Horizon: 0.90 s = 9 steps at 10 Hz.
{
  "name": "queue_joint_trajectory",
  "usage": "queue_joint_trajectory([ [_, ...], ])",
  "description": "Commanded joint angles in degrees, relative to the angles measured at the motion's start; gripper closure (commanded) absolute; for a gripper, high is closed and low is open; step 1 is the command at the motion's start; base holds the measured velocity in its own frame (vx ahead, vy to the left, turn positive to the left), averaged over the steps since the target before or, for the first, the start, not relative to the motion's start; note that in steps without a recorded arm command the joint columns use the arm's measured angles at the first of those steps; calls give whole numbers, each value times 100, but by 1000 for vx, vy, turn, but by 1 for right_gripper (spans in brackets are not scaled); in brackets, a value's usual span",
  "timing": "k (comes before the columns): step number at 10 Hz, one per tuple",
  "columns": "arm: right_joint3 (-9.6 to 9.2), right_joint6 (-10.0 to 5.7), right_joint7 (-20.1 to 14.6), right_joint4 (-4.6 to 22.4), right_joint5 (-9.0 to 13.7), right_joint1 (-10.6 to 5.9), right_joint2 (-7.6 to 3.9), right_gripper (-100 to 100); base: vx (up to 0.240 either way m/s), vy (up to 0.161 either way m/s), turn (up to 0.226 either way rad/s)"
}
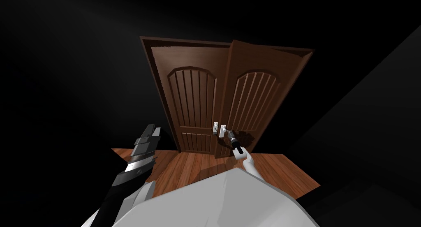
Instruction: Pull the door open
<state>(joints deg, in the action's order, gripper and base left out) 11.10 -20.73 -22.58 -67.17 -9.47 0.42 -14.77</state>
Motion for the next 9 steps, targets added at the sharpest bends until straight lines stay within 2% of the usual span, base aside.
queue_joint_trajectory([
  [1, -1, 10, -33, -28, -4, 54, -29, -100, -113, -10, -54],
  [5, -128, 15, -130, -160, -37, 100, -35, -100, -178, 18, 10],
  [8, -242, 13, -198, -262, -65, 110, -23, -100, -168, 67, 36],
  [9, -217, 28, -180, -240, -61, 99, -21, -100, -68, 45, 0],
])
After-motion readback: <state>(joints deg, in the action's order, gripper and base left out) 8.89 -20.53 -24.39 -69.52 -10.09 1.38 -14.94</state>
